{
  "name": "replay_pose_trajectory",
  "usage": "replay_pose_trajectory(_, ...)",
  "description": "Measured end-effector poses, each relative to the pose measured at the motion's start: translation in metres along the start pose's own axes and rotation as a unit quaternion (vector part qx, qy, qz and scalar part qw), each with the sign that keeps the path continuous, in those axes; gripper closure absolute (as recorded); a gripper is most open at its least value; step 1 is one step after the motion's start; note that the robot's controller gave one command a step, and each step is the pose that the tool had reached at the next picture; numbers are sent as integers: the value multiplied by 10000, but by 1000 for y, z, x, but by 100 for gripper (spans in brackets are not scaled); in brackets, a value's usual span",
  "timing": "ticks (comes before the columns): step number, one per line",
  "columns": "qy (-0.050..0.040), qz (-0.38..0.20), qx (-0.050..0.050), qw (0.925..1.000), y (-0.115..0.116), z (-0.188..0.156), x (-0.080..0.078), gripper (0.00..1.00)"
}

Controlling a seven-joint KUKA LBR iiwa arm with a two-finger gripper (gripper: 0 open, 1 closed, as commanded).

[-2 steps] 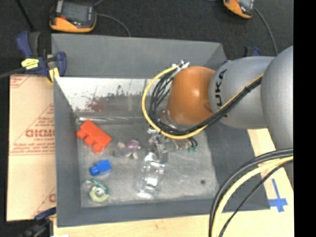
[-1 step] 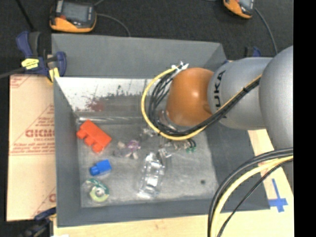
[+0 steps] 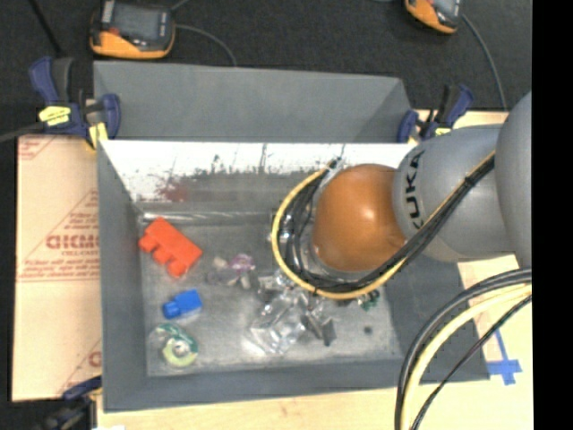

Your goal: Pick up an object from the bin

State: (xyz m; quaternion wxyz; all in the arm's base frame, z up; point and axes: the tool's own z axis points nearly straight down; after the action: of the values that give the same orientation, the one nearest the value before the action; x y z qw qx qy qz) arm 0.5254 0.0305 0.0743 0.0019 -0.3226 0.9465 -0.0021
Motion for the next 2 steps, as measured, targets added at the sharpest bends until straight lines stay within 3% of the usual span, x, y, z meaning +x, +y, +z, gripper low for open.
replay_pose_trajectory(1, 8, 14, -7, 10000, 0, -1, 0, 100)
replay_pose_trajectory(2, -15, -33, -2, 10000, -20, -125, -7, 100)
